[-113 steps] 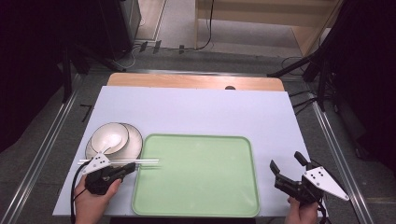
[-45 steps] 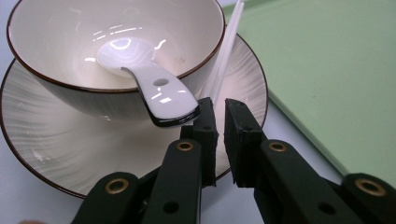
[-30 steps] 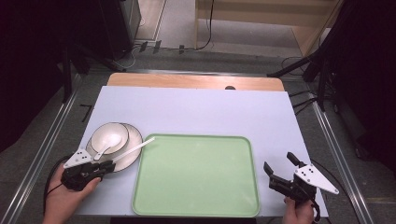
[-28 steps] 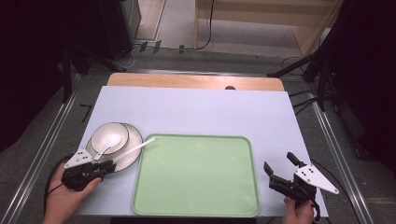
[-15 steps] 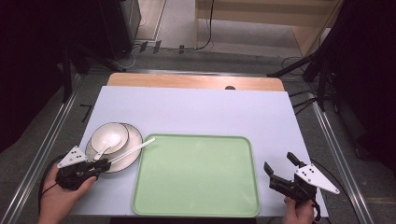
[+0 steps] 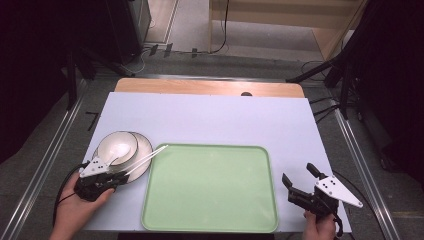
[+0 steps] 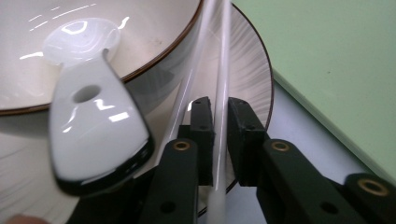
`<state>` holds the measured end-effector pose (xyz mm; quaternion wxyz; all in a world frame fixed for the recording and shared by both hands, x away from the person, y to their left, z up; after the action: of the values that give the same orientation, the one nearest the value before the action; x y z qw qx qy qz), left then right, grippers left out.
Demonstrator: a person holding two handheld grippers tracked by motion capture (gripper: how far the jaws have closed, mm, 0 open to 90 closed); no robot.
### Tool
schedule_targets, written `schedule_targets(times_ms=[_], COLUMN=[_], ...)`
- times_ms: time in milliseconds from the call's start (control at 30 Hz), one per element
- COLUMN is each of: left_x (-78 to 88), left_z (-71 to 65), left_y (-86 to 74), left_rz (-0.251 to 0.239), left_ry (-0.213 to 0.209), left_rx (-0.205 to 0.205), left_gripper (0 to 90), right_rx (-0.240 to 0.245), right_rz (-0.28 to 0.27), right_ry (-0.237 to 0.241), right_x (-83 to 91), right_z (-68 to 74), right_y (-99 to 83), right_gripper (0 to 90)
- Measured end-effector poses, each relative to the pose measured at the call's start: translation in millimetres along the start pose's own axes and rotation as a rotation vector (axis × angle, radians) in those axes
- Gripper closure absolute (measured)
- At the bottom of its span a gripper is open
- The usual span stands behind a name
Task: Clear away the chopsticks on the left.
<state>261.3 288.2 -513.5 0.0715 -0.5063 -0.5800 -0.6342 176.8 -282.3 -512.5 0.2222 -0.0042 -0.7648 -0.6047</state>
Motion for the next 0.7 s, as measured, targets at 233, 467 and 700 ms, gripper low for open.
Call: schedule_targets(times_ms=[233, 467, 700], left_x=[-1.4, 18.8, 17.1], left_z=[-5.8, -19.5, -51.9], left_y=[2.1, 4.8, 12.0], left_rz=[-0.001, -0.064, -0.073], left_ry=[0.007, -0.046, -0.083], left_rx=[-0.057, -0.04, -0.04], left_gripper=[85.3, 85.4, 85.4], right_rx=[0.002, -0.003, -0.002], right_rz=[-0.002, -0.005, -0.006], right_ry=[-0.001, -0.005, -0.004], right_x=[0.3, 2.2, 2.3], right_z=[-0.4, -2.2, -3.4], right_y=[-0.1, -0.2, -0.5], right_gripper=[12.9, 12.9, 12.9])
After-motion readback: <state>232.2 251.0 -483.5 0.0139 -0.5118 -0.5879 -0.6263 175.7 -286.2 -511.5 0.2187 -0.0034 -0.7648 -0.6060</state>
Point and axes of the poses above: each handheld gripper's, and its own axes: x roughly backward along the jaws, y roughly out of its top, z roughly to its left, the point moved 2 cm from there along -x, roughly forward along the jaws, and after that the axes turned 12 degrees about x, right-handed, at the moved point
